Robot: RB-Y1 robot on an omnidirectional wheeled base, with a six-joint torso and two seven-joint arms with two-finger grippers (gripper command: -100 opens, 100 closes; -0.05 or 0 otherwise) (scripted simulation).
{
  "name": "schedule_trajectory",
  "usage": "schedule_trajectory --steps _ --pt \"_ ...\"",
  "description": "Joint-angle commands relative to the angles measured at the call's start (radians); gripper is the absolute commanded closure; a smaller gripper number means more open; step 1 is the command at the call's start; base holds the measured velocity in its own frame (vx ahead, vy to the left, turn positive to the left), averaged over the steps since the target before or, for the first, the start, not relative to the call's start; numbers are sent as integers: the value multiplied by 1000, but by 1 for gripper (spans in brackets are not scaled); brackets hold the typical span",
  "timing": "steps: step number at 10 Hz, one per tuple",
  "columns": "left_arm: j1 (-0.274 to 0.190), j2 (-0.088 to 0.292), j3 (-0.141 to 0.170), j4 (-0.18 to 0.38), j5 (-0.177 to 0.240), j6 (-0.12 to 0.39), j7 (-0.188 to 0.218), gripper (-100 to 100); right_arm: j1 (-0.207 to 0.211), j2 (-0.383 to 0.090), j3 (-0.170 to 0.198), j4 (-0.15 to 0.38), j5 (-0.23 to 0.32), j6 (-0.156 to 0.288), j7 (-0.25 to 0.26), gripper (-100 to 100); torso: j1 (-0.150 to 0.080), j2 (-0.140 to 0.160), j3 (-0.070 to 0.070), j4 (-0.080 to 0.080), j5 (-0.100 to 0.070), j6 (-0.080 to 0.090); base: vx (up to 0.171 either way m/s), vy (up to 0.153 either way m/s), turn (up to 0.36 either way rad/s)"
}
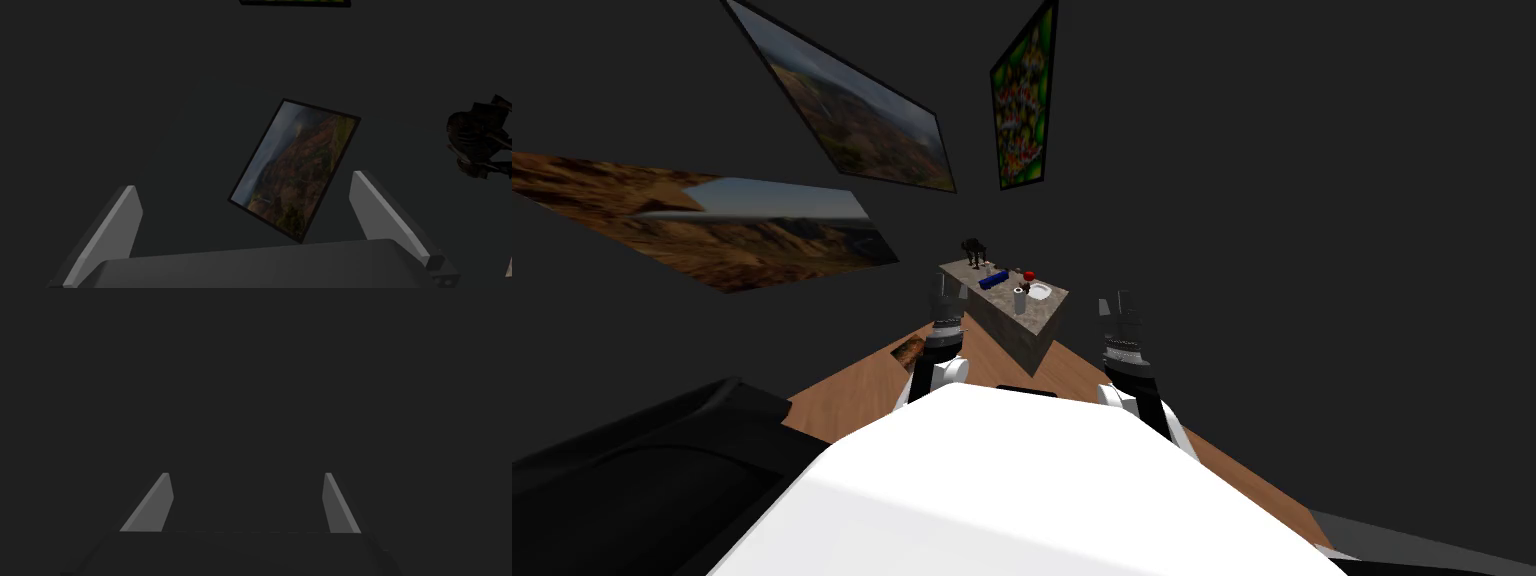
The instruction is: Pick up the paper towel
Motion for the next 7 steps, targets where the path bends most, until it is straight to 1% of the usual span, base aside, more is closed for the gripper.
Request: schedule_trajectory --steps 1,2,3,4,7 --pt "2 29 -1 15 -10 -4 -14 -100 0 0 0 0 0 0 0 0 0 0 0 0 0 0 13 30 -69" --pt "6 56 -3 36 -25 -10 -34 -100 0 0 0 0 0 0 0 0 2 -1 0 0 0 0 52 77 -136" --pt "8 69 -4 50 -35 -14 -47 -100 0 0 0 0 0 0 0 0 5 -3 -1 -1 1 0 48 90 -122" --pt "11 94 -8 81 -58 -23 -76 -100 0 0 0 0 0 0 0 0 6 -3 -2 -1 1 0 57 111 -170" --pt "15 131 -15 139 -100 -38 -127 -100 0 0 0 0 0 0 0 0 9 -4 -2 -1 2 0 54 127 -134"
